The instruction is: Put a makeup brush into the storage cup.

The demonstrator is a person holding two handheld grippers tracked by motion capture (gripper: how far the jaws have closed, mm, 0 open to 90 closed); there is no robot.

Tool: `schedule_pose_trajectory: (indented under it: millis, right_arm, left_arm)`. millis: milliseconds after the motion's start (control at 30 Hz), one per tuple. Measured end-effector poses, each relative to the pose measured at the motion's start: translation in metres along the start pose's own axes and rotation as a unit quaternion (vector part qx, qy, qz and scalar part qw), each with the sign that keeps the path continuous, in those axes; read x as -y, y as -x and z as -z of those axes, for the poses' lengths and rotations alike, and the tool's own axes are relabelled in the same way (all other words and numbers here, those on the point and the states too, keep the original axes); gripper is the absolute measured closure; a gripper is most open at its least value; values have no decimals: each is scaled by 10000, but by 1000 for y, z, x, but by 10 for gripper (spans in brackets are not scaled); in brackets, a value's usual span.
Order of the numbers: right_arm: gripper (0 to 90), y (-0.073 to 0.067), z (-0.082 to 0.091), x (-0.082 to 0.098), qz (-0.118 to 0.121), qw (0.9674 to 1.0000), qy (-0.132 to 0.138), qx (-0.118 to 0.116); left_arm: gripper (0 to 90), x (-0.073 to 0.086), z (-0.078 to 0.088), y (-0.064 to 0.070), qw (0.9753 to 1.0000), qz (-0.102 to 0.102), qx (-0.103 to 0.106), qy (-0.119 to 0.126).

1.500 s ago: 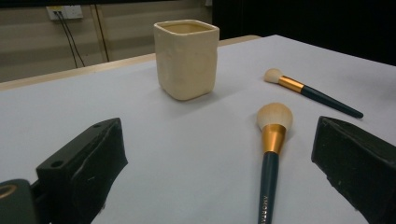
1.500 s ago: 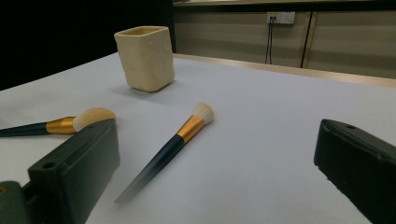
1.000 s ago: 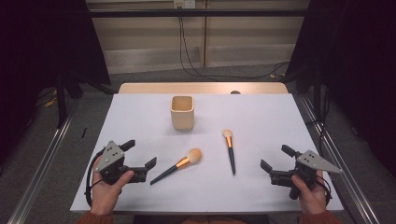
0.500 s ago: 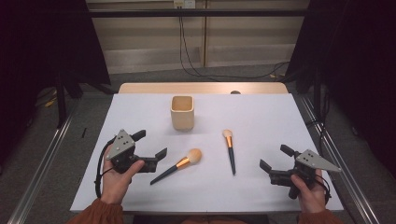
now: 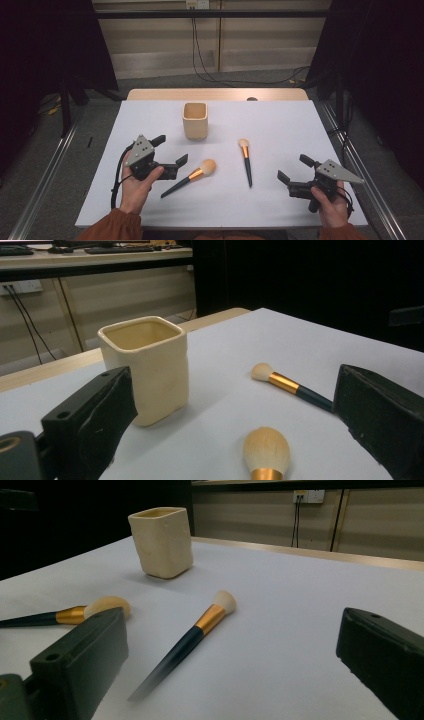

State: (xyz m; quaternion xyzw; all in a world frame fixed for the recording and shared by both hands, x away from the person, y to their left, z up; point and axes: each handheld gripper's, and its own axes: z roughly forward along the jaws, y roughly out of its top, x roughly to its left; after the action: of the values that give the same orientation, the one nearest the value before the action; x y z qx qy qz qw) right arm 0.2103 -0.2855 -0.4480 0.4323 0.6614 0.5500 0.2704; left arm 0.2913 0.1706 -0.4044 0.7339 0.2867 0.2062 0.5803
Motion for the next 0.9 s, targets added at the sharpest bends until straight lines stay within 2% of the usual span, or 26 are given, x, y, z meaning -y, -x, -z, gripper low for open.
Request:
schedule_pose_trajectory:
  millis: [267, 367, 400, 533, 733, 900]
  right_arm:
    - [0, 0, 1, 0, 2, 10000, -27, 17]
    - [0, 0, 2, 1, 5, 10000, -39, 32]
    - [0, 0, 2, 1, -4, 10000, -41, 25]
    - [0, 1, 2, 1, 0, 10000, -40, 33]
    - [0, 0, 2, 1, 4, 10000, -53, 26]
    - [0, 0, 2, 1, 15, 10000, -55, 29]
  left_arm:
    - [37, -1, -15, 0, 9999, -39, 5, -95]
    - [35, -2, -23, 1, 9998, -71, 23, -179]
    - [35, -4, -29, 1, 9997, -59, 77, -237]
    - [35, -6, -38, 3, 9989, -94, 175, -421]
    - [37, -7, -42, 4, 9957, -194, 214, -880]
    - [37, -8, -44, 1, 9917, -222, 232, -1241]
